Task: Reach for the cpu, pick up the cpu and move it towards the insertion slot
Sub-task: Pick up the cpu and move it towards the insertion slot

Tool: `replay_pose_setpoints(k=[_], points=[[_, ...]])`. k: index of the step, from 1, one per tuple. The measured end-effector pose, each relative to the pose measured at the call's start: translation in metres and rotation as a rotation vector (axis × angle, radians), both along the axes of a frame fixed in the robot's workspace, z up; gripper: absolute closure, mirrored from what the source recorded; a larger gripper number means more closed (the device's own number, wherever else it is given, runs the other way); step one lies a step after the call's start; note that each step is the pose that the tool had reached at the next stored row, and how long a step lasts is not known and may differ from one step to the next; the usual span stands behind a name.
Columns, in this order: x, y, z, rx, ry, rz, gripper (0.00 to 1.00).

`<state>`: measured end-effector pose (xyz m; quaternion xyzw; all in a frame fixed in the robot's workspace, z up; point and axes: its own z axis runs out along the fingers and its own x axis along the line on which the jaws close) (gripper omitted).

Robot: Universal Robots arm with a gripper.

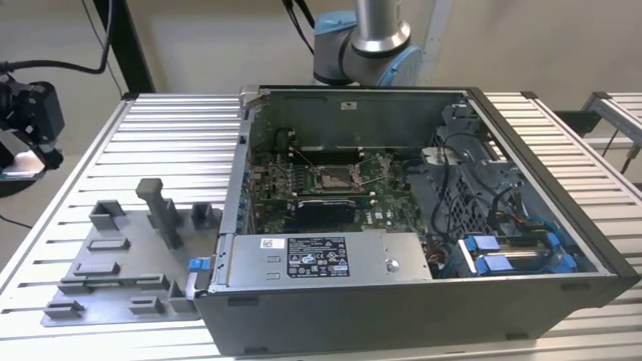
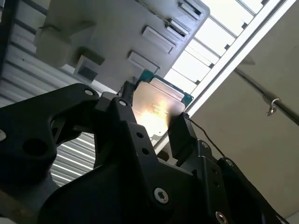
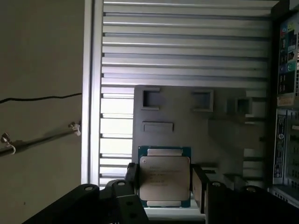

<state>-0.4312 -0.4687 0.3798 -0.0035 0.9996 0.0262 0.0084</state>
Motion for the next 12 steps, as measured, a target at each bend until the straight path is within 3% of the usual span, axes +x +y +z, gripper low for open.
replay_pose_setpoints(k=[7, 12], points=[[0.0, 0.0, 0.0313, 0.0, 0.0001, 0.0, 1.0], [0.0002, 0.0, 0.0324, 0.0038, 0.0, 0.0, 1.0]])
